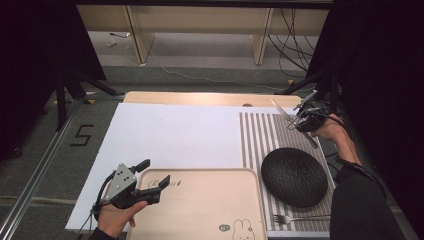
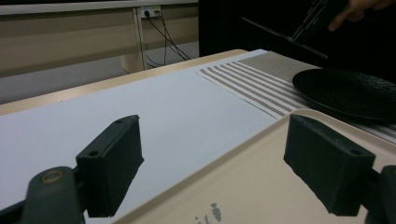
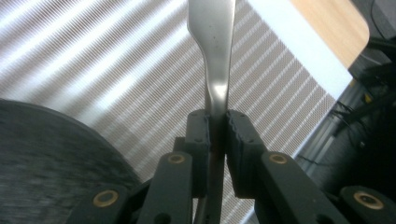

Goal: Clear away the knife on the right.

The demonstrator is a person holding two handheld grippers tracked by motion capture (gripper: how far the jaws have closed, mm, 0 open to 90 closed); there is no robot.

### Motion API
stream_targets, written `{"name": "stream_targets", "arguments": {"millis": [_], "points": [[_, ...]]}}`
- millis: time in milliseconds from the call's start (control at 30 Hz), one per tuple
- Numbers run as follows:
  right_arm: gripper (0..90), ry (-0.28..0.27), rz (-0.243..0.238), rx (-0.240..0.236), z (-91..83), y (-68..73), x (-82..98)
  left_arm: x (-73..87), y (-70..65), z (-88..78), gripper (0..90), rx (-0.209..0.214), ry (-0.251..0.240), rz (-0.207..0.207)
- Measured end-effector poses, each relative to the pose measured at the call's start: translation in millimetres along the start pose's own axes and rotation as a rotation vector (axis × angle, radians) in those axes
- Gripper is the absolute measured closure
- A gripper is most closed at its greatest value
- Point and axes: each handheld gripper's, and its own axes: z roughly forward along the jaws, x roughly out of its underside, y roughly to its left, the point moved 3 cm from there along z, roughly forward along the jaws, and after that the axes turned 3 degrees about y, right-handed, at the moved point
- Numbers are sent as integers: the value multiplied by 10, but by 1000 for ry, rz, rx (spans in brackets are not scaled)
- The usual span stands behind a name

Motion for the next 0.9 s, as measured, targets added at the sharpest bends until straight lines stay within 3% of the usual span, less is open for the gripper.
{"name": "stream_targets", "arguments": {"millis": [133,167,267,400,567,633,667,767,900], "points": [[804,-106,34,-68,-178,143,-21,-2,3,-1,185,-2,-1,-1],[804,-106,34,-68,-178,143,-21,-2,3,-3,185,-2,-1,-1],[804,-184,87,-136,-301,286,-24,-4,9,-5,185,-5,-3,-2],[805,-223,110,-164,-371,433,-18,-2,18,-12,185,-9,-5,-7],[805,-312,127,-229,-471,713,3,2,27,-14,186,-13,-3,-11],[805,-356,106,-255,-533,903,14,0,26,-17,185,-13,-4,-7],[805,-356,106,-255,-533,903,14,-1,25,-20,185,-14,-6,-6],[805,-406,102,-296,-612,1127,38,-1,30,-27,186,-21,-7,-12],[805,-442,103,-314,-676,1275,46,-4,41,-38,186,-23,-9,-11]]}}
